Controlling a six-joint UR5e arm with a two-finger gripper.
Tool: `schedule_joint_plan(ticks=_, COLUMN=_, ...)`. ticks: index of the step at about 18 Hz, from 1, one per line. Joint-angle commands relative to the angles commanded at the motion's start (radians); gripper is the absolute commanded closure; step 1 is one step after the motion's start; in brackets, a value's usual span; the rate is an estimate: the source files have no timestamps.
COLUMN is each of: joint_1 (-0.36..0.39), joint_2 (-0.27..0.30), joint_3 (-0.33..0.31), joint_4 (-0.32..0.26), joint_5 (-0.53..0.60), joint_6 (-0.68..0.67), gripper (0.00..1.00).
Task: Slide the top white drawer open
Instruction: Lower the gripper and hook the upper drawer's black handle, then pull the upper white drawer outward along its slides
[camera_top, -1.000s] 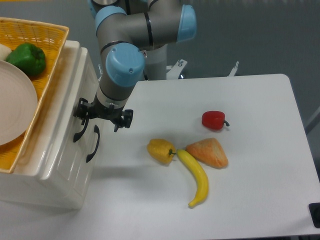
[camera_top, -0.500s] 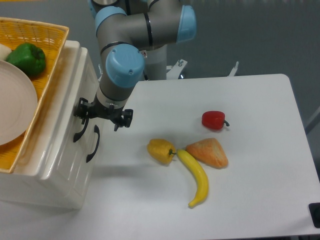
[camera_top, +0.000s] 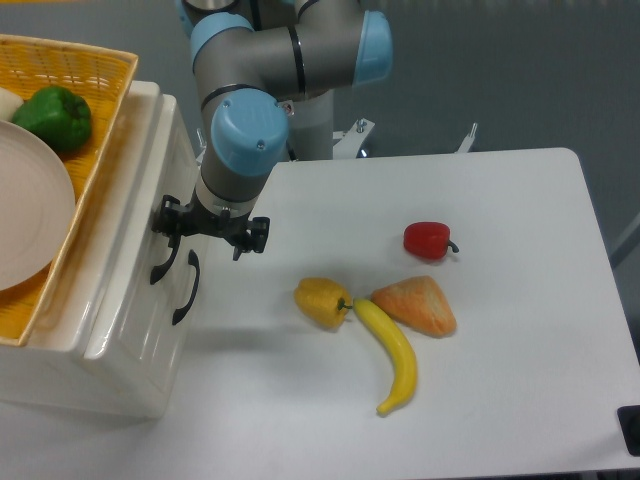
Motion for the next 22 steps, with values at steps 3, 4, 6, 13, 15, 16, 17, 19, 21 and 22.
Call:
schedule_joint_plan(ticks=3, joint_1=0.005, joint_2=0.000, joint_3=0.005, joint_4=0.002, joint_5=0.023, joint_6=0.005, gripper=0.00)
schedule_joint_plan(ticks=4, joint_1=0.006, joint_2=-0.002, joint_3=0.006, joint_4=0.002, joint_5=0.026, joint_6=0.009, gripper=0.00)
schedule_joint_plan(ticks=6, joint_1=0.009, joint_2=-0.002, joint_3=0.015, joint_4=0.002, joint_5=0.028, joint_6=0.014, gripper=0.00)
schedule_joint_plan(ticks=13, joint_1=0.025, joint_2=-0.008, joint_3=0.031, joint_4=0.002, joint_5=0.090, joint_6=0.046, gripper=0.00)
schedule_joint_plan(ticks=15, joint_1=0.034, joint_2=-0.009, joint_3=0.037, joint_4=0.002, joint_5=0.091, joint_6=0.046, gripper=0.00)
schedule_joint_plan(ticks=16, joint_1=0.035, joint_2=-0.009, joint_3=0.040, joint_4=0.002, joint_5=0.091, joint_6=0.048, gripper=0.00)
schedule_joint_plan(ticks=17, joint_1=0.035, joint_2=-0.011, joint_3=0.041, joint_4=0.002, joint_5=0.094, joint_6=0.051, gripper=0.00)
schedule_joint_plan(ticks=19, joint_1=0.051, joint_2=-0.015, joint_3=0.045, joint_4=0.000, joint_5=0.097, joint_6=0.069, gripper=0.00)
schedule_joint_plan(ticks=21, joint_1=0.058, joint_2=-0.017, joint_3=0.045, joint_4=0.000, joint_5=0.098, joint_6=0.090, gripper=0.00)
schedule_joint_plan(ticks=22, joint_1=0.069, joint_2=-0.015, joint_3=0.045, joint_4=0.000, joint_5=0.098, joint_6=0.097, gripper=0.00)
